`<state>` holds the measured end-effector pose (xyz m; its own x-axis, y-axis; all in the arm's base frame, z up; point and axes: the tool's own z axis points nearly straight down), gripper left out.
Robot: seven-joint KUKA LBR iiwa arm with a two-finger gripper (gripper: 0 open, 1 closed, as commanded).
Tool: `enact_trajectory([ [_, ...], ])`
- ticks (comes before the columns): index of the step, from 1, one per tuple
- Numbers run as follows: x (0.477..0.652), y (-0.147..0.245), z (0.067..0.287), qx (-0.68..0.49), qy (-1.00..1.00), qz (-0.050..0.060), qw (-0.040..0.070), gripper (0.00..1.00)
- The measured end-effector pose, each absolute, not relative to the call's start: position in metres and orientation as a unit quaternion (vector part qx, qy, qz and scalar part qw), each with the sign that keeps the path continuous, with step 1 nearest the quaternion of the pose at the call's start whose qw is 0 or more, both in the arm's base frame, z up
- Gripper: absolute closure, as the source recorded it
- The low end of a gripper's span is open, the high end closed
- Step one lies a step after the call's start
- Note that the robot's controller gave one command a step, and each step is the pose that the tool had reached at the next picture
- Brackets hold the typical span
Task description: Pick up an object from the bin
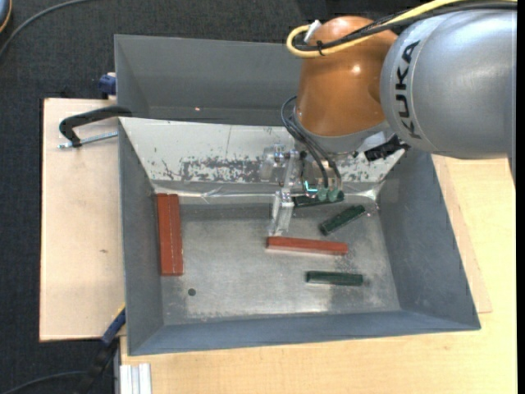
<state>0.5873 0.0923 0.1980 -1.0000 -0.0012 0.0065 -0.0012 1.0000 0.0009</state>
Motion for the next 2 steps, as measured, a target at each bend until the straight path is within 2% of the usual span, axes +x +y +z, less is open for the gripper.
enact_trajectory([
  [1, 0.55, -0.01, 0.081, 0.012, -1.0, 0.001, 0.004, 0.0],
  [2, 0.544, 0.048, 0.07, 0.047, -0.999, -0.002, 0.001, 0.0],
])
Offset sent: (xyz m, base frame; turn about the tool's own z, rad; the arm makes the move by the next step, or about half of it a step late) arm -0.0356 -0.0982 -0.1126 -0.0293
